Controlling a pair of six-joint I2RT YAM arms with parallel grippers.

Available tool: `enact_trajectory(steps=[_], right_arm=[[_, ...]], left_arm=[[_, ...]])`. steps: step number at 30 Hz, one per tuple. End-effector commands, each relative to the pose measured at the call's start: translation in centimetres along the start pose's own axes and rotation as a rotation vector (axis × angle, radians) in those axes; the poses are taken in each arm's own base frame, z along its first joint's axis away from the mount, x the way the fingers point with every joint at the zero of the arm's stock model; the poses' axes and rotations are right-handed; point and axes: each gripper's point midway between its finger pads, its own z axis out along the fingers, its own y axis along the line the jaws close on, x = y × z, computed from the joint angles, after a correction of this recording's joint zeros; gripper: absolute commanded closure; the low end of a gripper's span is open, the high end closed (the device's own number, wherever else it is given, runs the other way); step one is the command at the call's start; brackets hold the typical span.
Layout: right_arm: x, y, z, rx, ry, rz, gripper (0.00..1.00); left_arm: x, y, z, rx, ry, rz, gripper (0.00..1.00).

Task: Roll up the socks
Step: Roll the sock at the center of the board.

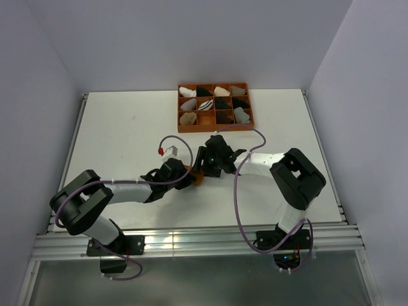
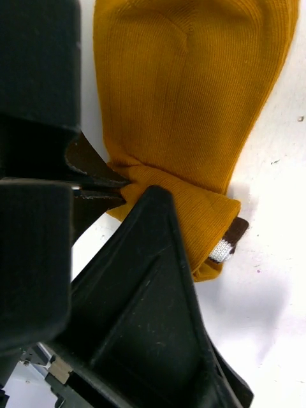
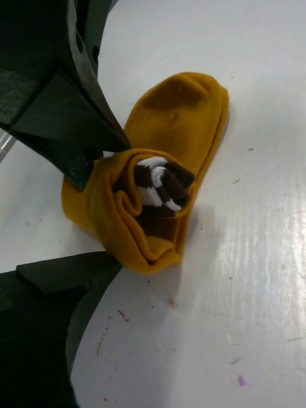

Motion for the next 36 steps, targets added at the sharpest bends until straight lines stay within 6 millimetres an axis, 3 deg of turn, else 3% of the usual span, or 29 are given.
enact_trajectory(steps=[1, 6, 9, 19, 23, 24, 27, 32, 35, 36], right_arm=[[-0.8, 0.6, 0.7, -0.011, -0.029, -0.004, 0.29], [-1.1, -0.8, 0.9, -0.019, -0.031, 0.027, 0.31], [-1.8, -0.5, 0.8, -0.026, -0.045, 0.020, 0.32], [-1.5, -0.3, 1.6, -0.037, -0.013, -0.004, 0.40], [-1.1, -0.8, 1.9, -0.027, 0.000, -0.006, 0.62], [-1.1, -0.9, 1.9, -0.024, 0.001, -0.008, 0.77], [-1.2, -1.2, 1.7, 0.002, -0.005, -0.018, 1.00], [-1.9, -1.8, 1.0, 0.066, -0.015, -0.029, 1.00], [-2.2, -2.1, 0.7, 0.113, -0.016, -0.037, 1.00], [-2.4, -2.1, 0.6, 0.126, -0.023, -0.043, 1.00]], left_arm=[[1.0, 0.4, 0.3, -0.012, 0.060, 0.026, 0.99], [1.2, 0.9, 0.3, -0.009, 0.083, -0.015, 0.99], [1.5, 1.2, 0.5, -0.018, 0.107, -0.010, 0.99], [1.9, 0.5, 1.4, 0.002, 0.173, 0.011, 0.99], [1.9, 0.5, 1.8, 0.008, 0.198, 0.018, 0.99], [1.7, 0.6, 1.9, 0.009, 0.199, 0.016, 0.99], [1.5, 0.6, 1.8, 0.018, 0.195, 0.020, 0.99], [0.9, 0.2, 1.3, 0.039, 0.163, 0.053, 0.99], [0.4, 0.3, 0.5, 0.023, 0.132, 0.087, 0.82], [0.4, 0.1, 0.3, 0.014, 0.117, 0.105, 0.68]])
